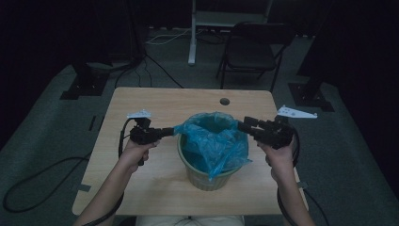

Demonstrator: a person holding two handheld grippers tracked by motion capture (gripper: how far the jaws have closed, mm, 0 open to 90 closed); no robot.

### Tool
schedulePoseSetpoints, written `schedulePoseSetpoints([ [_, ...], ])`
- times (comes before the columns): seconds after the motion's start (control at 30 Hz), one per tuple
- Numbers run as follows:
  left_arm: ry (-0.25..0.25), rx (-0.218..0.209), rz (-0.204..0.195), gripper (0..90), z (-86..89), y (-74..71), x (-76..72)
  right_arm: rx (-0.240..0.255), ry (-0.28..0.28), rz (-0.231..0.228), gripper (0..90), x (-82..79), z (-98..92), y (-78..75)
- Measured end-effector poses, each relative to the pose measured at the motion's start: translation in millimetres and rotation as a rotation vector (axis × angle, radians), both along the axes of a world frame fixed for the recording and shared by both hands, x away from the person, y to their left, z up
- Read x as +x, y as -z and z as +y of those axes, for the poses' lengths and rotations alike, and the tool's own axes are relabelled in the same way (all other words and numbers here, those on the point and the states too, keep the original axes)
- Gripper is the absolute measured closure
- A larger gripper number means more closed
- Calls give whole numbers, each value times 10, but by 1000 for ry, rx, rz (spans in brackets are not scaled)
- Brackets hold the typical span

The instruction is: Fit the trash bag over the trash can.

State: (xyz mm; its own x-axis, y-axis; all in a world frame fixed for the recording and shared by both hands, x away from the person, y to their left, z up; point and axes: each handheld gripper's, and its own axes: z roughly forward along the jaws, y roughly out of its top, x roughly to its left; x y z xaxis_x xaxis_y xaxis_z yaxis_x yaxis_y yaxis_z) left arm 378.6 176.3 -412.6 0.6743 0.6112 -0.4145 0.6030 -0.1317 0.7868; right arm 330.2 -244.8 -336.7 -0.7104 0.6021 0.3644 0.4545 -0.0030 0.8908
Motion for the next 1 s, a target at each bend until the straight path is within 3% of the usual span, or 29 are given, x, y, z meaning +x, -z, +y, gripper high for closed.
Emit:
schedulePoseSetpoints([
  [0.03,-1,0,0,900,2,-4,-1,0,0,0,486,0,0,0],
  [0.07,-3,2,-2,900,5,-7,-5,12,-73,-11,466,-158,113,-40],
  [0.2,0,-3,-3,900,24,-15,-17,-44,-99,-26,417,-298,207,-41],
  [0.27,2,-9,-5,900,34,-21,-26,-77,-88,-27,402,-357,194,-9],
  [0.3,3,-8,-7,900,39,-22,-29,-106,-38,-22,383,-385,134,37],
  [0.37,6,-16,-4,900,45,-16,-28,-116,-24,-18,383,-390,99,64],
  [0.47,6,-15,1,900,41,-3,-23,-178,42,2,395,-366,25,158],
  [0.57,9,-13,2,900,36,7,-21,-190,45,53,468,-324,-55,284],
  [0.6,8,-8,1,900,39,7,-20,-192,41,67,595,-327,-96,335],
  [0.67,3,-9,6,900,52,13,-14,-188,48,68,628,-338,-118,357],
  [0.77,-4,-4,10,900,77,18,-13,-156,61,69,758,-380,-200,401],
  [0.87,-16,3,8,900,102,21,-25,-109,80,84,828,-423,-310,460],
  [1.0,-16,1,19,900,134,55,-30,-101,112,123,892,-456,-419,629],
])
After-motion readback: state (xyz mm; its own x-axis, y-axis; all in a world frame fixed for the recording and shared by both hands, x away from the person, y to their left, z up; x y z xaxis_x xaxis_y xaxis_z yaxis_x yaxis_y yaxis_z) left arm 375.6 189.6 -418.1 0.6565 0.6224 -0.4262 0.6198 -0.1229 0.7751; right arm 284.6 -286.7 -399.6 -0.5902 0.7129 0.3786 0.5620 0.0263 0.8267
